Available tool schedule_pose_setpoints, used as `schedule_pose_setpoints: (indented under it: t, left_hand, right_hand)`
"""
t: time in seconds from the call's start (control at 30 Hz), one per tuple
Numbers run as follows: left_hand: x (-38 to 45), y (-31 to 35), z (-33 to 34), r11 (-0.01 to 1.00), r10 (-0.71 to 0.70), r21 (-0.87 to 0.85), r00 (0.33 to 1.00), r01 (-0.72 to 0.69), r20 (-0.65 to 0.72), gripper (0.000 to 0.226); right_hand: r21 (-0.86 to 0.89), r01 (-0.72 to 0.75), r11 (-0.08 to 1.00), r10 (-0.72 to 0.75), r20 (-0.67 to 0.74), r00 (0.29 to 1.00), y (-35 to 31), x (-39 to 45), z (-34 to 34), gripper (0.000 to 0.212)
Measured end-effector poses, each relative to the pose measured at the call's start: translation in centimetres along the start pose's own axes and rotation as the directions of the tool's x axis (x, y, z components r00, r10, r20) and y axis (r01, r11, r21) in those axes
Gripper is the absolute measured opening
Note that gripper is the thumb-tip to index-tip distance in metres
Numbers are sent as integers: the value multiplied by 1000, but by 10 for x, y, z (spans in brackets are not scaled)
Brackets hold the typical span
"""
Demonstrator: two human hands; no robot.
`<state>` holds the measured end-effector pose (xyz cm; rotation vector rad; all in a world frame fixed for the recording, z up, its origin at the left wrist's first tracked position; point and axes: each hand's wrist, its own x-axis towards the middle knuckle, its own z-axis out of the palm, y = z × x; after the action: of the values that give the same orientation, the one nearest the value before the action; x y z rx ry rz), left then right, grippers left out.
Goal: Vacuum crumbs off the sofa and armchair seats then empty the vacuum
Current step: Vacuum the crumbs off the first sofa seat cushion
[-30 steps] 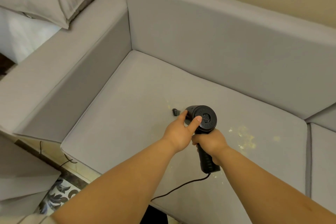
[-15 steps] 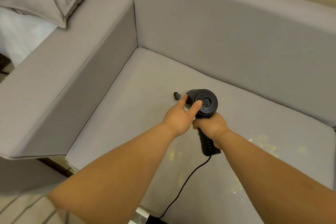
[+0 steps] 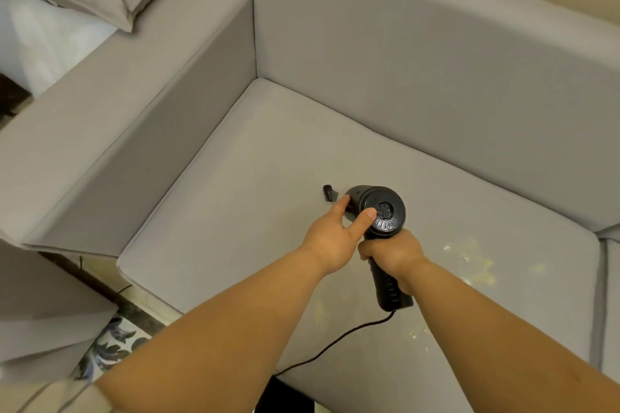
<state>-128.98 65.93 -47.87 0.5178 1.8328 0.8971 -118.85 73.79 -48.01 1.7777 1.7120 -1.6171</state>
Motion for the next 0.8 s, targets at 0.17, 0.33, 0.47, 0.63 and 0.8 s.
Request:
schedule_pose_setpoints:
  t: [0.17,0.33,0.47,0.63,0.8]
  left_hand:
    - [-27,-13,28,1000,-12,-10,1000,12,-6,76]
    - [-52,-19,51,1000,-17,-20,1000,17,-1,76]
    - [-59,-16,56,1000,-4,-25,1000,3,-12,76]
    - [-53,-5,44,999,22,-24,998,-23,-54,76]
    - [-33,-5,17,1000,11,-12,996,-12,-86,74]
  right_hand:
    - [8,-15,1000,15,25,1000,34,-20,-8,26]
    - [-8,-14,1000,14,45,999,58,-40,-18,23]
    - [-10,1,1000,0,36,999,61,-50,-26,24]
    - [-8,52,999,-52,4,999,46,-47,-26,25]
    - [-31,113,993,-113,2,994,21,-24,-9,23]
